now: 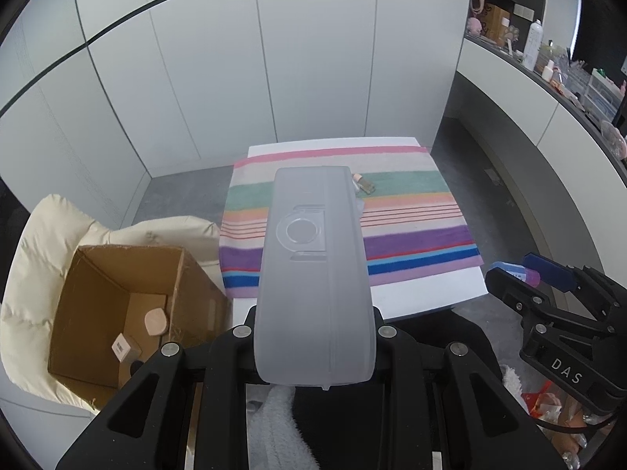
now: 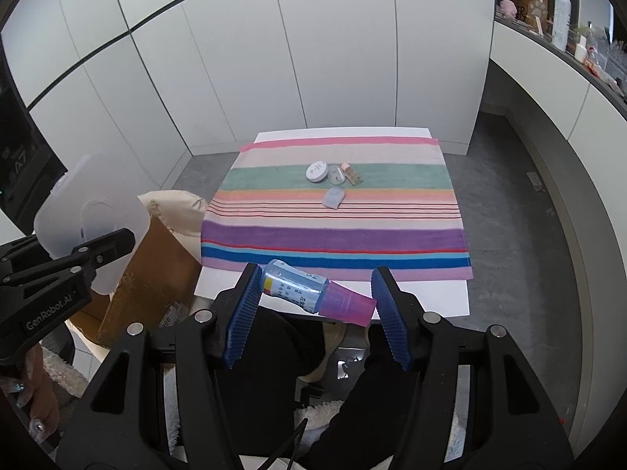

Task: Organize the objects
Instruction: 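Carry the tube with the right tool while the left tool carries the case over the box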

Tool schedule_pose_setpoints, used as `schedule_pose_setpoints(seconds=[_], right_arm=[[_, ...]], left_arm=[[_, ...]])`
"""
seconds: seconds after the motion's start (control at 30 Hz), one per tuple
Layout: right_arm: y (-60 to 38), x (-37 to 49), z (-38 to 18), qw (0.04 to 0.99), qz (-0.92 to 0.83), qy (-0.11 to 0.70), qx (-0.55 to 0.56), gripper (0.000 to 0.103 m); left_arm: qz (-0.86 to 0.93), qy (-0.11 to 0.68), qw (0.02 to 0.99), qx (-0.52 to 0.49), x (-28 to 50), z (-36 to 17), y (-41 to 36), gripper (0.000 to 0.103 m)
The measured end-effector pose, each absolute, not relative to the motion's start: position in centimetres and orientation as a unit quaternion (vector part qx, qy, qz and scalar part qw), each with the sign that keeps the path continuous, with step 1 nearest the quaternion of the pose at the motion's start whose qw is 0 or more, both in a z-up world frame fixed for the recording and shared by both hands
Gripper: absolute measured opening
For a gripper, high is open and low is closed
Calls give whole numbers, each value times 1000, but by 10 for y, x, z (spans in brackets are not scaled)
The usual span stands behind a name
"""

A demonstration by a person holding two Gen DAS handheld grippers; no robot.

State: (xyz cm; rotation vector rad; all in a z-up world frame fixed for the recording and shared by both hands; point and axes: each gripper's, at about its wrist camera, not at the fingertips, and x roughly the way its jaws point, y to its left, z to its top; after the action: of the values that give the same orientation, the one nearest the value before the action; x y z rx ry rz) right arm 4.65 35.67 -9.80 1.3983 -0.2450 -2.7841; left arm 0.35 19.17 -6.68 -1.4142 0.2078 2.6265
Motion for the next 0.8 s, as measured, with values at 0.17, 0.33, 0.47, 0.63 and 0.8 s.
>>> schedule_pose_setpoints(seconds=[0.17, 0.33, 0.47, 0.63, 0.8], right_arm=[[340, 41, -102, 25, -888, -70, 454, 60], [311, 35, -101, 56, -888, -51, 453, 60], [284, 27, -102, 87, -885, -40, 455, 60], [228, 17, -105, 148, -876, -12, 458, 60], [166, 14, -107, 214, -862, 17, 459, 60]], left_arm=[[873, 57, 54, -482, 6, -72, 170, 27], [873, 39, 19, -486, 10, -74, 133, 27], [870, 18, -17, -492, 17, -77, 96, 27], [866, -6, -65, -495, 32, -79, 47, 27], [857, -38, -122, -500, 51, -84, -11, 27]])
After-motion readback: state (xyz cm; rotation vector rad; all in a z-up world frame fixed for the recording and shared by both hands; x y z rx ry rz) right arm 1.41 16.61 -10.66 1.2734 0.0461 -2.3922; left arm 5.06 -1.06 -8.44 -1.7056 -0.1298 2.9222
